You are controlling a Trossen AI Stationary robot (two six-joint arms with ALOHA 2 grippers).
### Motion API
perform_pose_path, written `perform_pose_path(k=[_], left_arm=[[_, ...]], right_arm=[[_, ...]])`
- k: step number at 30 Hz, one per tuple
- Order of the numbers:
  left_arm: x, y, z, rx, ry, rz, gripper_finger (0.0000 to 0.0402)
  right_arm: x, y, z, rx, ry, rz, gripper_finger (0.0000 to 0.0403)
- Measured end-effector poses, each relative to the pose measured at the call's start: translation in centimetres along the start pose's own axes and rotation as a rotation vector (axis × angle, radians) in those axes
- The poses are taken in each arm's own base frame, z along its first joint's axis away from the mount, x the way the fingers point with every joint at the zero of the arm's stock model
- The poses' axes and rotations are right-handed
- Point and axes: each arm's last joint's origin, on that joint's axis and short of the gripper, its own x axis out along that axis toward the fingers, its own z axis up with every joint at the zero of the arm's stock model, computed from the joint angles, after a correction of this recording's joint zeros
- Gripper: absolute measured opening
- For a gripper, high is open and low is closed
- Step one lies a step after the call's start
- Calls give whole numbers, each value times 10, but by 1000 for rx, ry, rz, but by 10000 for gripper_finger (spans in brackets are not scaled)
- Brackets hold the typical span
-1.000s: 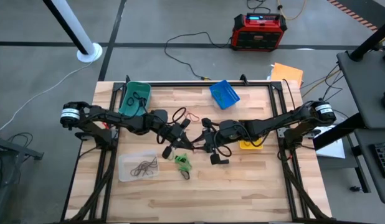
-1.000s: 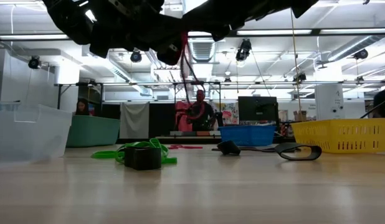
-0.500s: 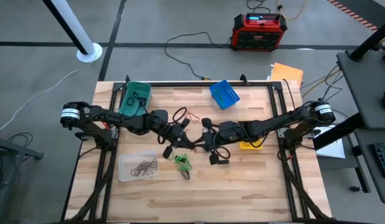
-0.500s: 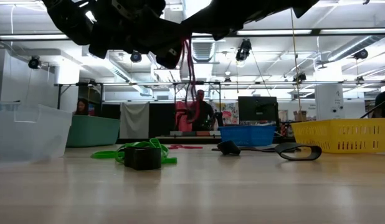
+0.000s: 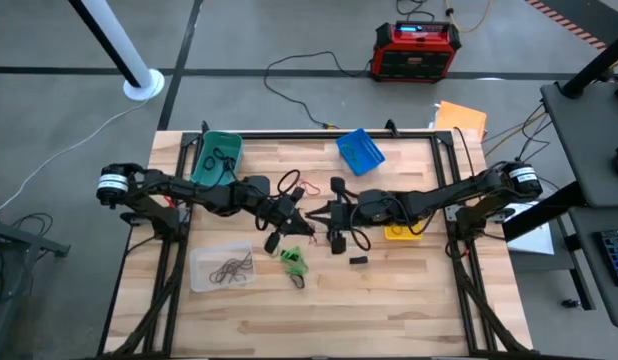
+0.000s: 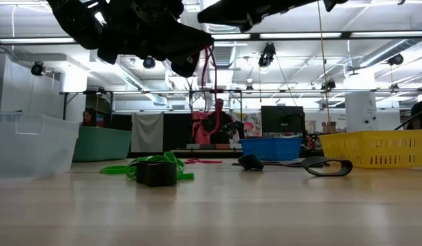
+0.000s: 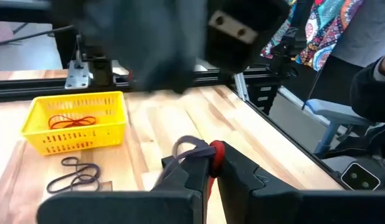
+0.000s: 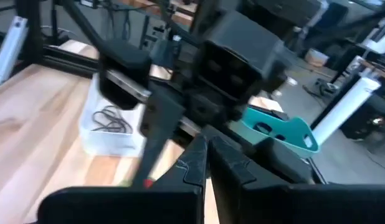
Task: Sort rubber bands into baskets
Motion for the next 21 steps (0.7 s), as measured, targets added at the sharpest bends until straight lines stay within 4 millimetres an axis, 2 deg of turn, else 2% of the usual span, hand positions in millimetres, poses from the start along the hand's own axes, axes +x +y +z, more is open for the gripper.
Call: perform_pose_path(k=[8, 12, 21], left_arm=[[0, 0, 0, -2, -5, -3, 9], [0, 0, 4, 7, -41, -9, 9], [0, -1, 5, -11, -54, -13, 9]], right_arm=[[-3, 4, -4, 44, 47, 85, 20], [-3, 6, -4, 65, 36, 139, 52], [1, 8, -7, 59, 47, 144, 132]])
